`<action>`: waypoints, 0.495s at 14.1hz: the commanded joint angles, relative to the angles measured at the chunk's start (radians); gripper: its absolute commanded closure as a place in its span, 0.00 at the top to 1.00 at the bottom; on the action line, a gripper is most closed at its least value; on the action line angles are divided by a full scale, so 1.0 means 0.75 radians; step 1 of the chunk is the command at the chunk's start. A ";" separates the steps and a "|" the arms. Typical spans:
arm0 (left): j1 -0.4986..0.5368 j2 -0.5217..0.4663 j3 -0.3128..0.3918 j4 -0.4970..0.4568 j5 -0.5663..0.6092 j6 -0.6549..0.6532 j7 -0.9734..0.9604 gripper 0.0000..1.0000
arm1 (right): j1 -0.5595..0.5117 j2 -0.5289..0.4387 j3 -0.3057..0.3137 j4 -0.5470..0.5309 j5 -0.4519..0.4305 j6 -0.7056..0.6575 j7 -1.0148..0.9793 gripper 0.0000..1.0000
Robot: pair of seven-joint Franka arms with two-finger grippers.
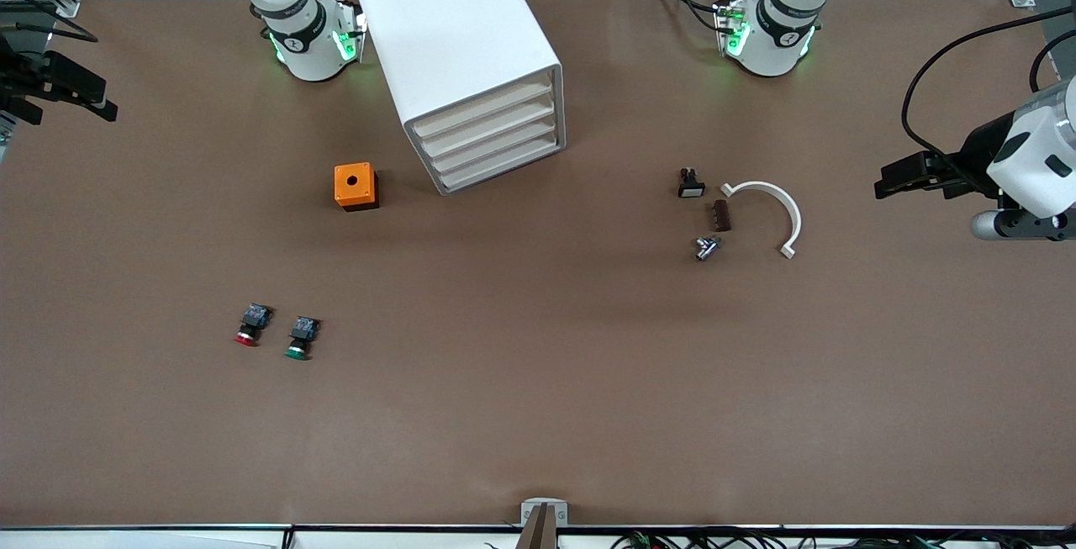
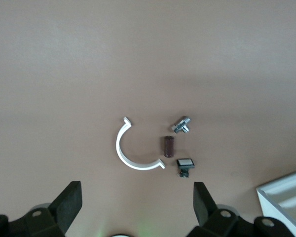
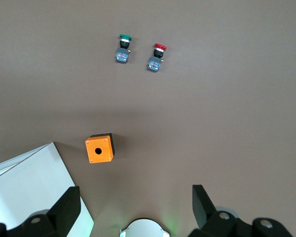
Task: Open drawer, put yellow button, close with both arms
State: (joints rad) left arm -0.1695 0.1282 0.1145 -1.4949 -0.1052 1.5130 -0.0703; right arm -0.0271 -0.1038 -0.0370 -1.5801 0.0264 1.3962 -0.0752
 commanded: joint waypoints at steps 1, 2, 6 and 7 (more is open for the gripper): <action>0.017 -0.175 -0.030 -0.252 0.054 0.160 0.014 0.99 | -0.007 -0.040 -0.004 -0.037 0.024 0.008 -0.016 1.00; 0.042 -0.181 -0.060 -0.265 0.058 0.177 0.014 0.99 | -0.007 -0.040 -0.004 -0.037 0.024 0.010 -0.016 1.00; 0.228 -0.175 -0.253 -0.265 0.081 0.198 0.016 0.99 | -0.011 -0.038 -0.006 -0.037 0.024 0.008 -0.016 1.00; 0.226 -0.171 -0.255 -0.263 0.089 0.200 0.016 0.99 | -0.027 -0.038 -0.006 -0.037 0.024 0.010 -0.016 1.00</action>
State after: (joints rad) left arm -0.0226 0.0207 -0.0484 -1.6634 -0.0653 1.6388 -0.0703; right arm -0.0285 -0.1040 -0.0381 -1.5815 0.0264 1.3962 -0.0752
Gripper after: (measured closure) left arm 0.004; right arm 0.000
